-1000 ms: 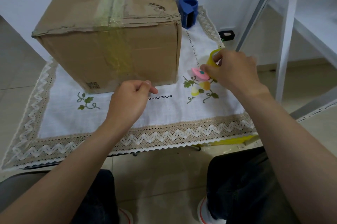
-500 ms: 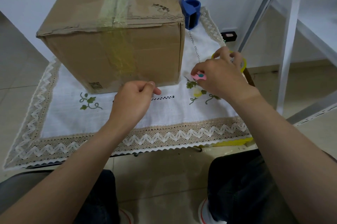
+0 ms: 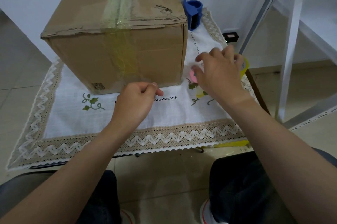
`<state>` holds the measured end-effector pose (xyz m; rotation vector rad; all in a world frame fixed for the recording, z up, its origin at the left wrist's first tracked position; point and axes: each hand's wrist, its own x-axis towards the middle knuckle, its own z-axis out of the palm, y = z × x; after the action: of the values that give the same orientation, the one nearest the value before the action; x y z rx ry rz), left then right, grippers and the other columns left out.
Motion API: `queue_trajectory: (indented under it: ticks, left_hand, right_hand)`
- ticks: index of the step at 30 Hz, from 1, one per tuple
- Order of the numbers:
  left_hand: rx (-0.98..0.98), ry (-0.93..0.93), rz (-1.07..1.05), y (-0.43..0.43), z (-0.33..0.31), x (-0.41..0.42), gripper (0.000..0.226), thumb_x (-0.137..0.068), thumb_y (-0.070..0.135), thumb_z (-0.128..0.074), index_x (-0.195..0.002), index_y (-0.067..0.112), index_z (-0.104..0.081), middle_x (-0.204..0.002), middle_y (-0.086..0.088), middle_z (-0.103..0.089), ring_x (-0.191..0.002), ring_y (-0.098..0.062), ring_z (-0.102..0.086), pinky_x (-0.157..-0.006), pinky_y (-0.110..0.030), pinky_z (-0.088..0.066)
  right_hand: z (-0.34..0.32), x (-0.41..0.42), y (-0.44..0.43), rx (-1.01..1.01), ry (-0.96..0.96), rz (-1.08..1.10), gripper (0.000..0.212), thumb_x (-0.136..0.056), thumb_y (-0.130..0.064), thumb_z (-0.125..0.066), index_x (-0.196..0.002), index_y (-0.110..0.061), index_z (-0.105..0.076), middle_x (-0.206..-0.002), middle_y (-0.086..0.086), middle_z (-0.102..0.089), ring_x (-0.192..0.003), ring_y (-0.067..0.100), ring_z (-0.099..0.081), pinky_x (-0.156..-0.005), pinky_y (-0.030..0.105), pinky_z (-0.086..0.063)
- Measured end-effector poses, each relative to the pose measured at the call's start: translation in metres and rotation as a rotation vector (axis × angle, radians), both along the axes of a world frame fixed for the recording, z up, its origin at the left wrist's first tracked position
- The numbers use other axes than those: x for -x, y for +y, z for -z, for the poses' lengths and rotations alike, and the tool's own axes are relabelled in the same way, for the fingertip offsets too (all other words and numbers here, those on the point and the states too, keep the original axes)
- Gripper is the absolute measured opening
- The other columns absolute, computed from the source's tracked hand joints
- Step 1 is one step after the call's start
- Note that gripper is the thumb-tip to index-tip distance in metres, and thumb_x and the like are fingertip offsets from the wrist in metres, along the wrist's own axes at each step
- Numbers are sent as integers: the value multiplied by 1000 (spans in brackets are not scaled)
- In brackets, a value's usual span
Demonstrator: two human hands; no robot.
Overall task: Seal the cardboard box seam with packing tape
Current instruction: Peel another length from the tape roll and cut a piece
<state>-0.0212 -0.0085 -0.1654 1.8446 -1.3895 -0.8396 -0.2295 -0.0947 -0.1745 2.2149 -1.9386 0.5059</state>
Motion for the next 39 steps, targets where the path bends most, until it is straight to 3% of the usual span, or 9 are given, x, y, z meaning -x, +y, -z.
queue_trajectory:
  ticks: [6, 9, 13, 19, 23, 28, 33, 37, 39]
  left_hand:
    - [6, -27, 32, 0, 2, 0, 39, -106, 41, -50, -81, 29, -78, -95, -18, -76, -35, -7, -38, -56, -27, -38]
    - [3, -22, 31, 2, 2, 1, 40, -105, 42, -50, -81, 29, -78, -105, -19, -77, -68, -25, -70, -71, -32, -52]
    - [-15, -11, 10, 2, 1, 3, 40, -106, 42, -49, -82, 29, -78, -102, -18, -78, -101, -35, -72, -88, -26, -50]
    - [-4, -28, 18, 1, 4, 0, 39, -105, 39, -50, -82, 28, -78, -100, -18, -78, -79, -29, -67, -77, -28, -51]
    - [12, -59, 3, -1, 5, -1, 37, -104, 37, -51, -80, 30, -78, -87, 3, -80, -62, -27, -66, -71, -37, -56]
    - [26, -57, 11, -2, 7, -1, 36, -104, 36, -51, -82, 28, -79, -91, 4, -80, -29, -6, -33, -56, -25, -38]
    - [34, -78, 65, 5, 6, -6, 35, -106, 36, -52, -85, 29, -79, -50, -8, -52, -31, -8, -30, -52, -24, -29]
    - [63, -100, 140, 11, -10, -10, 36, -107, 41, -48, -89, 31, -78, -60, -17, -61, -37, -7, -35, -54, -30, -38]
    - [141, -94, 180, 14, -30, -12, 40, -104, 52, -43, -91, 35, -76, -76, -22, -71, -53, -19, -60, -65, -40, -54]
  right_hand:
    - [-3, 9, 7, -99, -11, 172, 62, -72, -1, -51, -133, -10, -41, -108, 19, -59, -99, 39, -55, -95, 50, -34]
    - [-6, 15, 9, -152, -21, 120, 68, -72, 8, -52, -134, -17, -41, -79, 5, -62, -80, 36, -60, -104, 53, -30]
    - [-14, 13, 11, -65, -52, 68, 62, -78, 6, -62, -132, -23, -51, -73, -4, -51, -85, 32, -61, -101, 46, -32]
    - [-12, 3, 13, -51, -64, 17, 60, -79, 2, -65, -132, -25, -53, -73, -7, -50, -84, 30, -60, -97, 46, -32]
    - [-4, 6, 12, -48, -44, 22, 50, -83, -4, -66, -128, -22, -54, -72, -4, -50, -83, 33, -62, -97, 47, -32]
    - [0, 7, 9, -67, 5, 16, 49, -84, -2, -63, -127, -24, -53, -73, -3, -54, -84, 32, -63, -102, 49, -30]
    - [0, 3, 8, -129, -9, 18, 46, -85, -9, -63, -128, -19, -51, -99, 5, -67, -97, 35, -64, -103, 48, -29]
    - [-11, -3, 19, -77, 16, 11, 44, -91, -24, -64, -134, -22, -58, -129, 10, -56, -119, 40, -51, -101, 51, -33]
    - [-27, -10, 27, -57, -61, -41, 42, -93, -31, -64, -134, -27, -58, -134, 6, -55, -124, 37, -49, -104, 49, -32]
